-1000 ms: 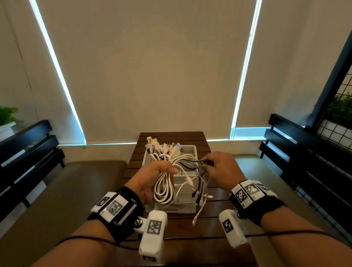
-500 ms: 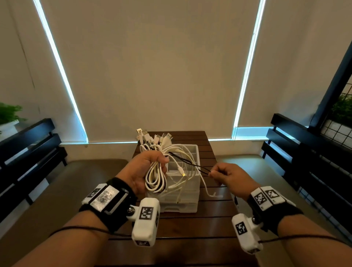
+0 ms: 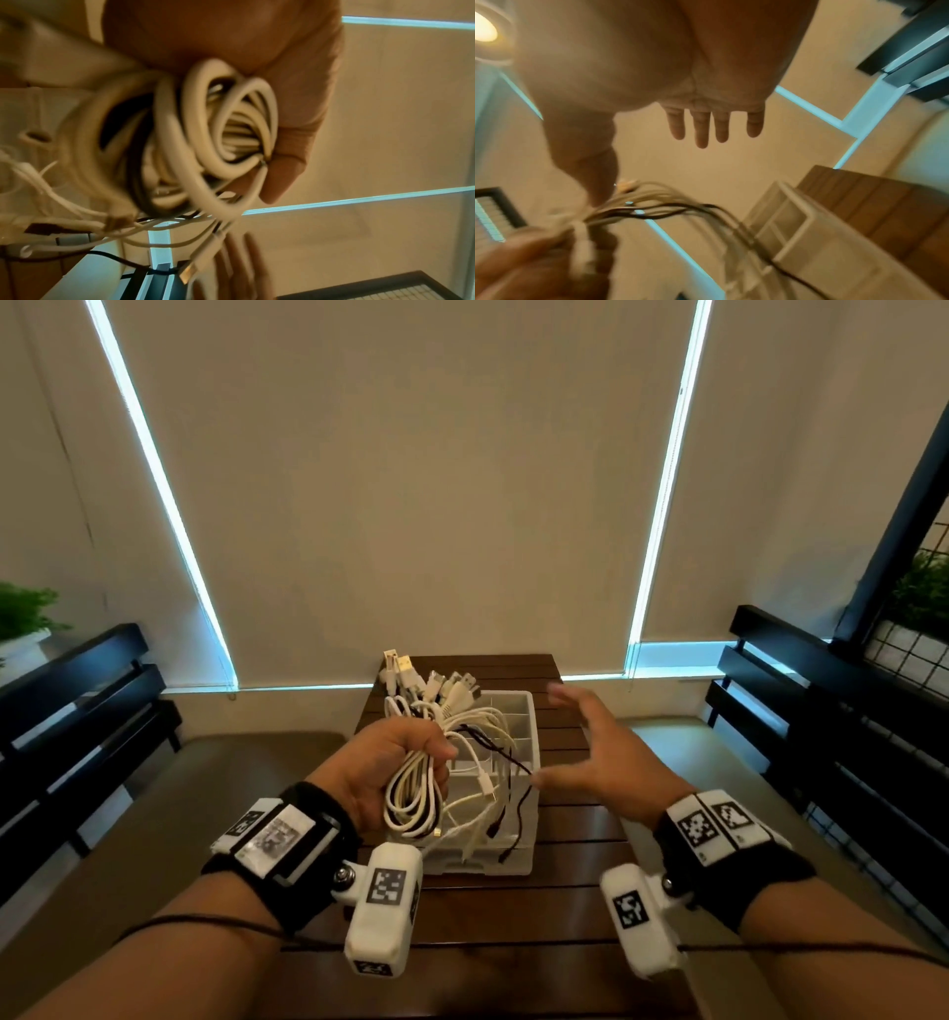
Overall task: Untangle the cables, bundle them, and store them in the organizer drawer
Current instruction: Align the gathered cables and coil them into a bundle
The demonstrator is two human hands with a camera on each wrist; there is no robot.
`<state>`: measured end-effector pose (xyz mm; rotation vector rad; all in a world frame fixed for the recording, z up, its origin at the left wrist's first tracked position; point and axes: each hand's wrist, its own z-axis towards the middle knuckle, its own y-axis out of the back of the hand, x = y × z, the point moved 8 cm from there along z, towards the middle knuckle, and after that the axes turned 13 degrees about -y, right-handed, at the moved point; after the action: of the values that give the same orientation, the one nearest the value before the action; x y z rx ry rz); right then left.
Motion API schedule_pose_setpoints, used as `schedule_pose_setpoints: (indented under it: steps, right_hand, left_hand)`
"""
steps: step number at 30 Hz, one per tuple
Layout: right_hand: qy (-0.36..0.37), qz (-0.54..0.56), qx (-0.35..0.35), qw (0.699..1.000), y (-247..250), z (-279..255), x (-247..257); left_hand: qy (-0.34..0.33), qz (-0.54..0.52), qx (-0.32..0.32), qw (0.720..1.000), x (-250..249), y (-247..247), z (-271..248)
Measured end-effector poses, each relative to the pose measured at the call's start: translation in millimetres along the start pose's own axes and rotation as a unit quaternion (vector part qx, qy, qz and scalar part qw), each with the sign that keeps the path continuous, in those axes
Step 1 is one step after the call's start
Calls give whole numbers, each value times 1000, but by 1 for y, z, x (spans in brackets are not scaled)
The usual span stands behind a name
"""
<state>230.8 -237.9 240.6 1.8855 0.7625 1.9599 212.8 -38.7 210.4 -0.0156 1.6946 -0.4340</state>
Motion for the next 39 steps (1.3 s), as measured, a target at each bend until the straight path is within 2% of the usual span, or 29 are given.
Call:
schedule_pose_setpoints:
  steps: [2, 4, 6, 8, 12, 15, 20, 25, 28, 31, 34, 36, 39]
  right_hand:
    - [27, -3, 40, 999, -15, 0, 28]
    - [15, -41, 87, 995, -37, 6, 36]
    - [17, -63, 92, 994, -46, 11, 38]
    - [49, -89, 69, 992, -43, 14, 41]
    - [67, -24, 121, 990, -47, 7, 38]
    - [101, -105, 85, 986, -44, 2, 39]
    - [124, -171, 27, 977, -45, 1, 40]
    - [122, -194, 44, 972, -48, 1, 37]
    - [121, -207, 15, 971, -42, 2, 39]
    - [109, -160, 3, 981, -40, 1, 45]
    - [33, 1, 51, 998, -49, 0, 35]
    - [-32, 107, 103, 988, -60, -2, 25]
    - [-51, 145, 148, 977, -67, -8, 20]
  left_hand:
    - [13, 9, 17, 1000, 6, -9, 0]
    - [17, 14, 26, 999, 8, -14, -1]
    - [12, 17, 25, 999, 6, -16, -2]
    - [4, 17, 15, 1000, 4, -14, -3]
    - [-6, 11, 1, 1000, 3, -8, -6]
    - [-11, 6, -4, 1000, 2, -8, -7]
    - [-24, 31, -23, 999, 5, -7, -5]
    - [-53, 52, -38, 997, 2, -5, -1]
    - [-70, 48, -34, 996, 1, -9, -1]
    - [-97, 44, -38, 994, 0, -12, 1]
    - [-106, 25, -54, 993, 5, -17, 2]
    - [-104, 13, -58, 993, 9, -20, 2]
    - [-110, 1, -69, 992, 13, -20, 1]
